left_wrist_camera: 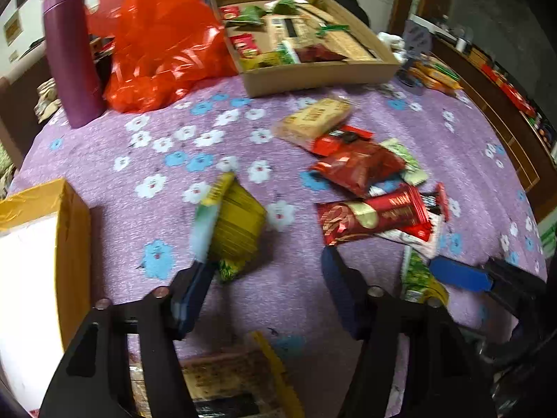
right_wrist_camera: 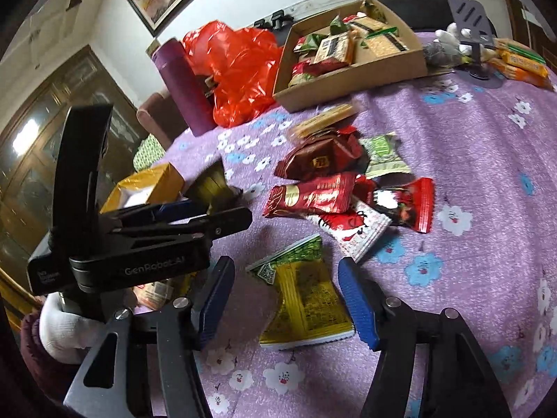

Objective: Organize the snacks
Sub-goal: 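Grasp the green-yellow wafer pack with the left tool while the right tool grasps another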

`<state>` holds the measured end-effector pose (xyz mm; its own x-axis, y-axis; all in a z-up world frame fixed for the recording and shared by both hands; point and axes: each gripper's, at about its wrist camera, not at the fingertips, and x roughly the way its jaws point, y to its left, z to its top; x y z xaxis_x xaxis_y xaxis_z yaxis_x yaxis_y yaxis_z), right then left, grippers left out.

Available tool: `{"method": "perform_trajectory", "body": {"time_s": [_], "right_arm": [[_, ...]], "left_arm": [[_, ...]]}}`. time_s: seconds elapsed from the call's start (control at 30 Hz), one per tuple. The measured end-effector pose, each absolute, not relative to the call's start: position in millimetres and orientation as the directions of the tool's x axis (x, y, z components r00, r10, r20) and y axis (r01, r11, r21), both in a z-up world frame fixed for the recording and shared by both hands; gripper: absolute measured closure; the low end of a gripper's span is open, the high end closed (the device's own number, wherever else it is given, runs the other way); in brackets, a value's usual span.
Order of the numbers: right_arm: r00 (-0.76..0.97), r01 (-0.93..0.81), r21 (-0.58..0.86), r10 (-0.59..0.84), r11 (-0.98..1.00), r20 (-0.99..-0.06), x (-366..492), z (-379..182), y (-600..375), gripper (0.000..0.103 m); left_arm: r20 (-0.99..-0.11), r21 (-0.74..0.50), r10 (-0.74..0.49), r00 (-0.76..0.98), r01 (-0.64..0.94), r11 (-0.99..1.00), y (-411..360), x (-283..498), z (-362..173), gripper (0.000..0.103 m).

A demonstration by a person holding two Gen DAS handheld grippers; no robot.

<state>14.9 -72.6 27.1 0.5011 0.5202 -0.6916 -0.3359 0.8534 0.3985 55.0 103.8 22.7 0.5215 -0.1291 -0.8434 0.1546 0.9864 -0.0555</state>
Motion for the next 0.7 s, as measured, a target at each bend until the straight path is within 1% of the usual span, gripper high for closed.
{"method": "perform_trajectory", "body": {"time_s": [0.03, 0.07, 0.13, 0.27, 0.33, 0.37, 0.4, 0.5, 0.57, 0.63, 0.7], "right_arm": [[0.5, -0.338, 0.39, 0.514, 0.857, -0.697, 15, 26, -70, 0.038], [0.499, -0.337, 0.384, 0.51, 0.859, -0.701, 15, 24, -68, 0.039], [0.508, -0.34, 0.365, 0.496, 0.867, -0.704, 14, 24, -66, 0.039], [0.515, -0.337, 0.347, 0.48, 0.875, -0.71, 15, 23, -63, 0.039], [0.522, -0.338, 0.322, 0.461, 0.884, -0.717, 14, 23, -59, 0.041], [0.529, -0.339, 0.301, 0.445, 0.891, -0.723, 13, 23, -57, 0.041], [0.533, -0.34, 0.284, 0.433, 0.897, -0.727, 12, 22, -54, 0.041], [0.544, -0.34, 0.246, 0.403, 0.908, -0.736, 9, 21, -49, 0.043], [0.545, -0.342, 0.238, 0.398, 0.909, -0.738, 9, 21, -48, 0.043], [0.545, -0.343, 0.235, 0.396, 0.91, -0.739, 9, 21, -48, 0.043], [0.546, -0.347, 0.222, 0.389, 0.911, -0.742, 8, 20, -46, 0.044]], "left_arm": [[-0.846, -0.074, -0.139, 0.514, 0.146, 0.987, 107, 57, 22, 0.058], [-0.849, -0.113, -0.166, 0.502, 0.134, 0.985, 113, 58, 22, 0.061], [-0.847, -0.137, -0.179, 0.5, 0.12, 0.983, 119, 54, 24, 0.061], [-0.842, -0.106, -0.162, 0.514, 0.136, 0.985, 116, 45, 36, 0.059], [-0.833, -0.062, -0.119, 0.54, 0.122, 0.991, 115, 46, 42, 0.054], [-0.827, -0.039, -0.092, 0.554, 0.107, 0.994, 116, 50, 45, 0.045], [-0.823, -0.018, -0.064, 0.564, 0.088, 0.996, 117, 55, 46, 0.039], [-0.821, 0.041, 0.008, 0.57, 0.046, 0.998, 123, 75, 42, 0.031], [-0.836, 0.096, 0.06, 0.546, 0.037, 0.995, 121, 92, 32, 0.03], [-0.862, 0.122, 0.081, 0.501, 0.05, 0.991, 118, 105, 18, 0.03], [-0.85, 0.125, 0.083, 0.52, 0.048, 0.991, 117, 110, 17, 0.025]]}}
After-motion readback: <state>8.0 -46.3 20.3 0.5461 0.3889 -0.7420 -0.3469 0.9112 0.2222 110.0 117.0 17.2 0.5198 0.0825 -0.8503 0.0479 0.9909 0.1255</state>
